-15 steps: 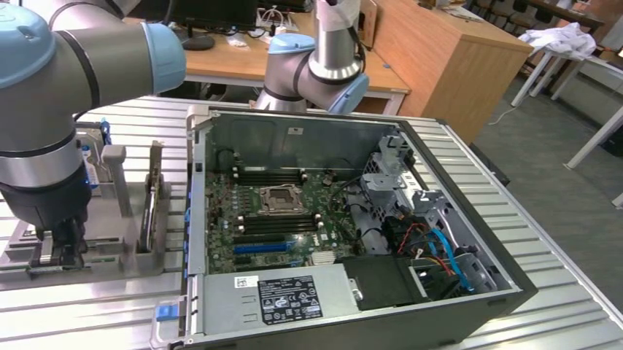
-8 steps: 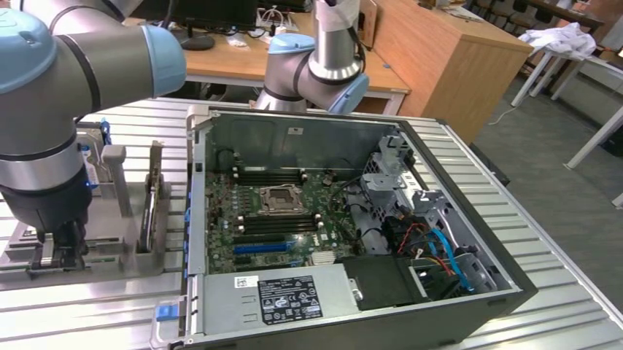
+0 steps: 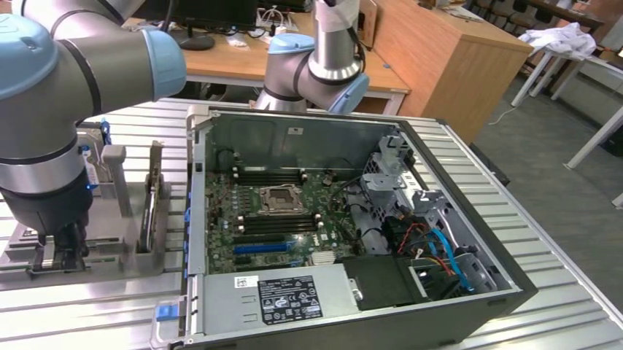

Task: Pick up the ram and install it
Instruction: 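Pick up the ram and move it above insertion slot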

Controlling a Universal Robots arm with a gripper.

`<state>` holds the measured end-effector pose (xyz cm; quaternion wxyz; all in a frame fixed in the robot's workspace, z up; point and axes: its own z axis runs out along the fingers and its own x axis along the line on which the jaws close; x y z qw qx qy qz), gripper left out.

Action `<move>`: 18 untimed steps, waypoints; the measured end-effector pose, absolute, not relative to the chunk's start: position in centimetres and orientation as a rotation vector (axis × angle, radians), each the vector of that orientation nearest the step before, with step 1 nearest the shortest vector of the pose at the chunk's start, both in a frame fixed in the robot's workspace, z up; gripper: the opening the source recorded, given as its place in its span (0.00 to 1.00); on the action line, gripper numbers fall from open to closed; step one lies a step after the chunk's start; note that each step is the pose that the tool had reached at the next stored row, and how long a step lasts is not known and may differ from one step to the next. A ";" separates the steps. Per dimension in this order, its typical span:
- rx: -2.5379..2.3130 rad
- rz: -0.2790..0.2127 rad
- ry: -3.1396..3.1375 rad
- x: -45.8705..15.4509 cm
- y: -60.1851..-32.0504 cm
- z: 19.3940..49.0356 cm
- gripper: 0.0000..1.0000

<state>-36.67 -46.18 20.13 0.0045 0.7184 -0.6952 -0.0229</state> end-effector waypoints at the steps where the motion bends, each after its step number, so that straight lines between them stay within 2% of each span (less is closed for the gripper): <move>1: 2.250 -0.072 -2.178 -36.7 -46.2 20.1 0.30; 18: 2.251 -0.072 -2.178 -36.7 -46.2 20.0 0.28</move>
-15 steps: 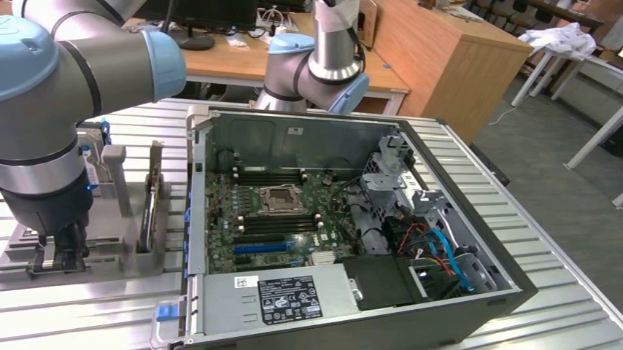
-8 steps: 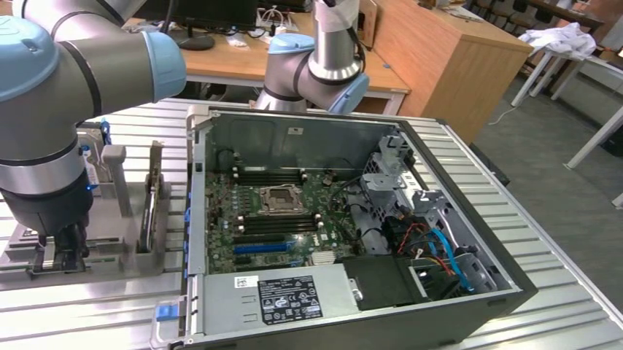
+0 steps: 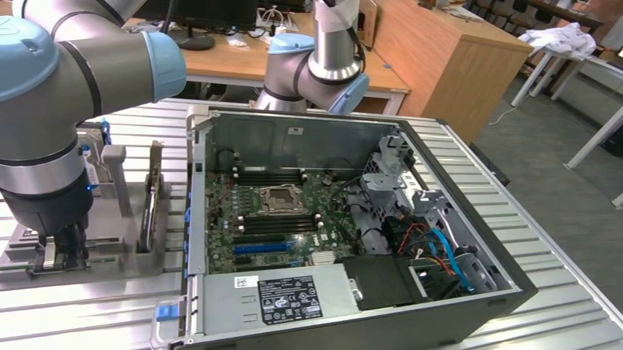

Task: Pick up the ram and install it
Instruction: 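Pick up the ram and move it above insertion slot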

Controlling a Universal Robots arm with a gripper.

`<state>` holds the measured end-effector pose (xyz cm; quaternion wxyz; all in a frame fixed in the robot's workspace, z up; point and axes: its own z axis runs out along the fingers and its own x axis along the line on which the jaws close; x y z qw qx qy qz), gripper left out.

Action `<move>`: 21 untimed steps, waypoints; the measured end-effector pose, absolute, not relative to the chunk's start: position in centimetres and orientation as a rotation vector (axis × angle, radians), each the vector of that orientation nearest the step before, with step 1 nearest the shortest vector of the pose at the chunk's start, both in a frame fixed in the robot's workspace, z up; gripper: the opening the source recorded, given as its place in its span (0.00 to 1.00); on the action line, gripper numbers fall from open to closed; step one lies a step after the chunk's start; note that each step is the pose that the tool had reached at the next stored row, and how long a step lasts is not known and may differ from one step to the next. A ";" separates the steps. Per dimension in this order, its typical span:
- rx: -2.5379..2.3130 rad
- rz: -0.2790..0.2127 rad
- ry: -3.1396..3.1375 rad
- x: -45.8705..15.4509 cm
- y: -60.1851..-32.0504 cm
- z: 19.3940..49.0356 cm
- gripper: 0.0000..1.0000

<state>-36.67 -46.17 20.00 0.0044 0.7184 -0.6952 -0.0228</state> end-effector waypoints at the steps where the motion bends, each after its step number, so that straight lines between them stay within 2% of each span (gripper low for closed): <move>1: 2.251 -0.072 -2.178 -36.7 -46.2 20.0 0.22; 21: 2.251 -0.072 -2.178 -36.7 -46.1 20.0 0.22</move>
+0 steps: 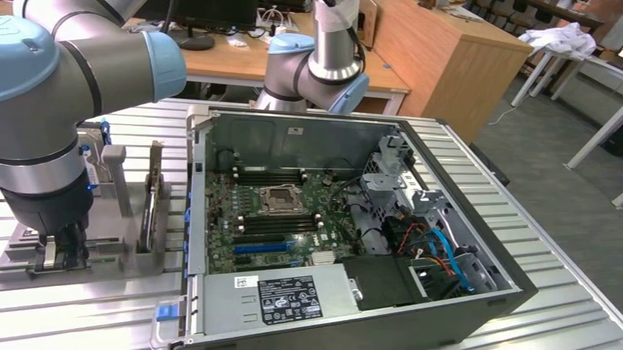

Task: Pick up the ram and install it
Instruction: 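Pick up the ram and move it above insertion slot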

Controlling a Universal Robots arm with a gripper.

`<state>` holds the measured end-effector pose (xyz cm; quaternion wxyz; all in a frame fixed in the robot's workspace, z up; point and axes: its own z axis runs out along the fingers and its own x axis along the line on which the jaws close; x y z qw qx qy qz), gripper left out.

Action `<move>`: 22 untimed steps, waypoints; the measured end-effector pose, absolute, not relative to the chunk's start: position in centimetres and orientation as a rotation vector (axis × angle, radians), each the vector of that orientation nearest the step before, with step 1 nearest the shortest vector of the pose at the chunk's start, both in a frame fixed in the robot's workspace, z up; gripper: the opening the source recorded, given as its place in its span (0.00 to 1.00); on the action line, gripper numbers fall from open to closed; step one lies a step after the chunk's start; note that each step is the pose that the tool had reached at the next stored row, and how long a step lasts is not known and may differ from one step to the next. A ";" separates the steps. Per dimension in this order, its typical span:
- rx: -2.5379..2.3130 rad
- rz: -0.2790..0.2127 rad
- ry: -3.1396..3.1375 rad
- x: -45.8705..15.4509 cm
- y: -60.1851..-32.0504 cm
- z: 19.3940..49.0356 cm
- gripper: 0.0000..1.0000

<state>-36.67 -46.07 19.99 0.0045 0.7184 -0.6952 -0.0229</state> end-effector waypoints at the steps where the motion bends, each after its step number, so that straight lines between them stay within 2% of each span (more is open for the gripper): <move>1: 2.251 -0.072 -2.178 -36.7 -46.1 20.0 0.22; 20: 2.251 -0.072 -2.178 -36.7 -46.1 20.1 0.22; 22: 2.251 -0.072 -2.178 -36.7 -46.1 20.1 0.14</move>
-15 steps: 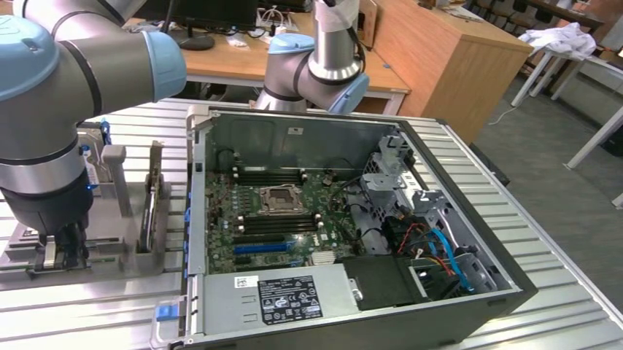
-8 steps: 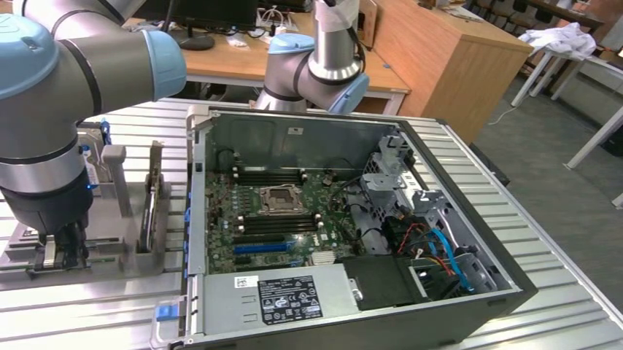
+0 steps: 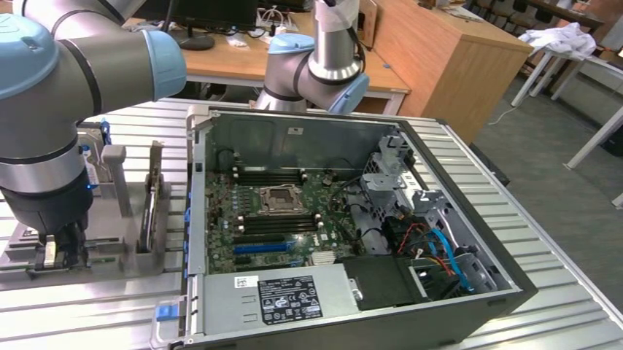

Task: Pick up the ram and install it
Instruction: 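Pick up the ram and move it above insertion slot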

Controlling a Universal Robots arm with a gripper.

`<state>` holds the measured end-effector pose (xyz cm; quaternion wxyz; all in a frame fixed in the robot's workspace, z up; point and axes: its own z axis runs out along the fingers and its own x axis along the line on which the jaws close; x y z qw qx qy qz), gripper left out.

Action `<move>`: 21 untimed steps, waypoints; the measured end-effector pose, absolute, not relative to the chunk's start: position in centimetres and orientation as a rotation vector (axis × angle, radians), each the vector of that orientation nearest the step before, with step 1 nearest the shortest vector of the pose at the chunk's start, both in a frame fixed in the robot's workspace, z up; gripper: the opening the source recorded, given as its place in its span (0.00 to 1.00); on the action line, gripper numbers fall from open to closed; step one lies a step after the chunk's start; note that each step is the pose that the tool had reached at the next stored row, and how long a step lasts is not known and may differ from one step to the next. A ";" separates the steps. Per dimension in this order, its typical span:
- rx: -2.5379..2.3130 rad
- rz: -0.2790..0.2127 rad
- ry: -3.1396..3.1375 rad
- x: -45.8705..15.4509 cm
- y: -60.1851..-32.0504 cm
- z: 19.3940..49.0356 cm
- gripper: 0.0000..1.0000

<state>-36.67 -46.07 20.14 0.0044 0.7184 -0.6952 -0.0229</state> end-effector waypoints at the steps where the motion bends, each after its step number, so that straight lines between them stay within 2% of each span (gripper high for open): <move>1: 2.251 -0.072 -2.178 -36.7 -46.1 20.1 0.14; 21: 2.246 -0.072 -2.183 -36.7 -46.1 20.1 0.12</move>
